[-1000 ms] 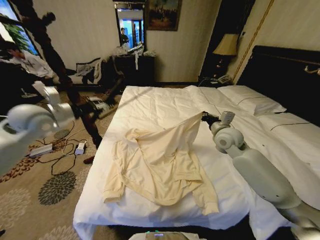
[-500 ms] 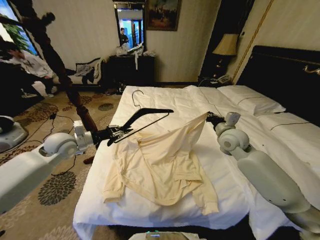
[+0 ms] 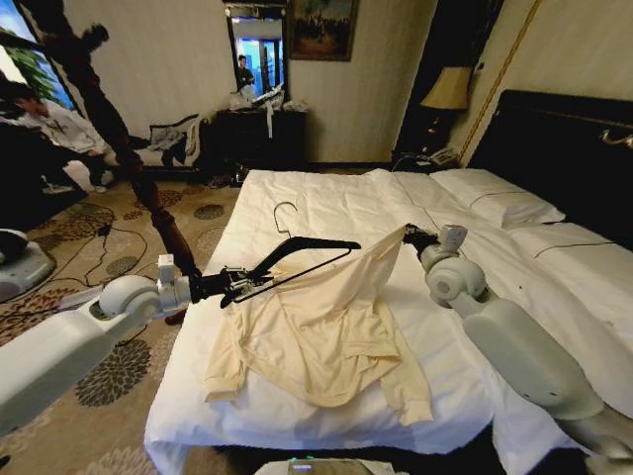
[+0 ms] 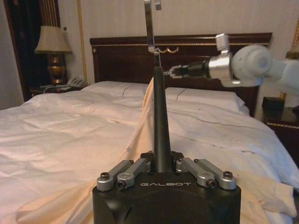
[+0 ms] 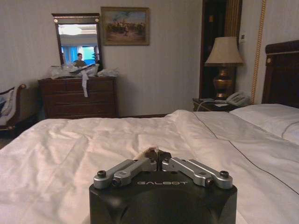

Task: Pick up the clothes from the bed and hang them on the clothes hanger.

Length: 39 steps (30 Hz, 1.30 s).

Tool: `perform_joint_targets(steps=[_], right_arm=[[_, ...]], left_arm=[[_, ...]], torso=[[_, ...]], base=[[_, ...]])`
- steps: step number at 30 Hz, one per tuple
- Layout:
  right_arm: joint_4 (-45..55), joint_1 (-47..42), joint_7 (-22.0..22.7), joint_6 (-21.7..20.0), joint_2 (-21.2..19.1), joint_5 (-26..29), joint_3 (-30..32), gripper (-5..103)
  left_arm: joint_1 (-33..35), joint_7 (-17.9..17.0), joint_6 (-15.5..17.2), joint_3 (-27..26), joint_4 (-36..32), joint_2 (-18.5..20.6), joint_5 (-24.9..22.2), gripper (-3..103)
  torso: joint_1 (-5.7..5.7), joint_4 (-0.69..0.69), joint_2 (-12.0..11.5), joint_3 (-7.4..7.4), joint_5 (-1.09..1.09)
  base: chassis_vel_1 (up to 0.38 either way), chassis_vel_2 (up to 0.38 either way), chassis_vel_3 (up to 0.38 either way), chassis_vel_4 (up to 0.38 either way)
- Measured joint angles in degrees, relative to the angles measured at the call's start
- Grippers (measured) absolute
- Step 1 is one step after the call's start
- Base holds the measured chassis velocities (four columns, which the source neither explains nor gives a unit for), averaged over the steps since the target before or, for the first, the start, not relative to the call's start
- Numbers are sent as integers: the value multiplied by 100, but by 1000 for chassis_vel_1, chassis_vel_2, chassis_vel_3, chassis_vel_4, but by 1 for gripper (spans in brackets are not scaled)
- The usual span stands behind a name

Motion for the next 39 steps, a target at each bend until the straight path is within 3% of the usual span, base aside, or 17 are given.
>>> perform_joint_targets(steps=[7, 20, 26, 39], right_arm=[[142, 48, 19, 2, -29, 113, -96, 0], [298, 51, 53, 0, -204, 235, -57, 0], [572, 54, 114, -23, -272, 407, -45, 0], [952, 46, 154, -51, -392, 607, -5, 0]], left_arm=[[-398, -282, 28, 519, 413, -495, 195, 16], [-906, -309, 73, 1333, 220, -549, 76, 16], [-1653, -460, 77, 2006, 610, -885, 85, 16], [-2234, -540, 78, 2379, 1061, -1085, 65, 16]], torso=[[1, -1, 0, 0, -1], [0, -1, 0, 0, 2], [0, -3, 0, 0, 0], [0, 0, 0, 0, -1]], base=[[0, 0, 0, 0], [0, 0, 0, 0], [0, 0, 0, 0], [0, 0, 0, 0]])
